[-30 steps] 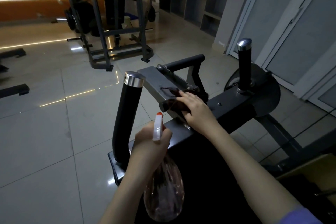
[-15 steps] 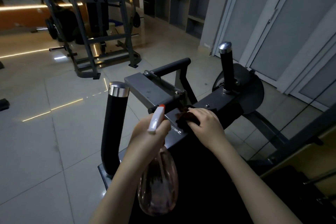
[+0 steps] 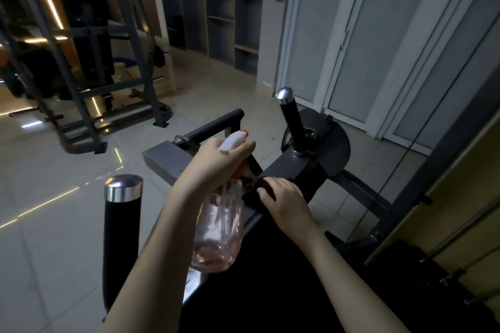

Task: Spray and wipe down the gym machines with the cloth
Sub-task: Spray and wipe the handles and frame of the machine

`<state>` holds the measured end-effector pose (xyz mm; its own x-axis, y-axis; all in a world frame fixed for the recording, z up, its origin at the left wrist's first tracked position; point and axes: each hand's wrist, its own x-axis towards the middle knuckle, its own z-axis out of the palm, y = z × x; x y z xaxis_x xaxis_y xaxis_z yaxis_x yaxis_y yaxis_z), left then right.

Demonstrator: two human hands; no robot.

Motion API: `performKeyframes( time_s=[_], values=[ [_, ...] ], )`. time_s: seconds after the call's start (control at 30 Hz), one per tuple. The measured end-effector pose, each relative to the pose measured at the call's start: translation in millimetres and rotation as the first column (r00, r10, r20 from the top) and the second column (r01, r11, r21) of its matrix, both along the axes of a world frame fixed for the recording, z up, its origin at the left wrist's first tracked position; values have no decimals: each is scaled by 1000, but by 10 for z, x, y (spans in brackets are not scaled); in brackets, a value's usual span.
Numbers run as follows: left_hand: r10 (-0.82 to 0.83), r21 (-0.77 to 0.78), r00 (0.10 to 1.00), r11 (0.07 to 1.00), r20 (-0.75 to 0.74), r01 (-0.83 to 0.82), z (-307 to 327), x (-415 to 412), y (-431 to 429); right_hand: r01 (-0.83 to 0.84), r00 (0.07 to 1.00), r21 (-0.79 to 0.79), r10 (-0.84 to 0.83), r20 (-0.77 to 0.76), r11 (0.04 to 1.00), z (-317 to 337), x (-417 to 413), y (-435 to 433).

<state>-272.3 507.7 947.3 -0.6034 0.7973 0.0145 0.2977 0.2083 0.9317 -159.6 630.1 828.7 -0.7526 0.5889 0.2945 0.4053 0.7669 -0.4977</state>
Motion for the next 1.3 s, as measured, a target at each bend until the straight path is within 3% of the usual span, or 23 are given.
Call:
performKeyframes(
  time_s=[0.1, 0.2, 0.33, 0.53, 0.67, 0.87, 0.97, 1.07, 1.3],
  values=[
    [-90, -78, 995, 993, 37, 93, 15, -110, 221, 146, 982, -62, -152, -110, 987, -43, -74, 92],
    [-144, -95, 989, 985, 41, 147, 11, -157, 451, 239, 954, 35, -228, -195, 970, -126, -172, 79],
    [-137, 45, 987, 990, 83, 133, 44, -193, 650, 246, 944, 65, -224, -240, 967, -151, -160, 95],
    [-172, 180, 984, 967, -54, 179, 118, -192, 771, 227, 958, 44, -215, -189, 973, -187, -169, 117],
    [-140, 217, 989, 968, 38, 129, 71, -200, 835, 236, 953, 23, -226, -201, 972, -206, -172, 133],
    [-213, -46, 976, 976, -45, 211, 52, -296, 951, 204, 965, -22, -205, -162, 979, -199, -158, 113],
    [-151, -82, 988, 986, -37, 147, 40, -296, 1020, 207, 963, -15, -206, -171, 978, -206, -153, 123],
    [-86, -132, 989, 989, -123, 70, 50, -268, 1074, 218, 959, -20, -218, -179, 976, -230, -167, 137],
    [-201, -245, 978, 952, -47, 184, 39, -159, 1106, 199, 964, -20, -199, -174, 980, -237, -160, 151]
  ],
)
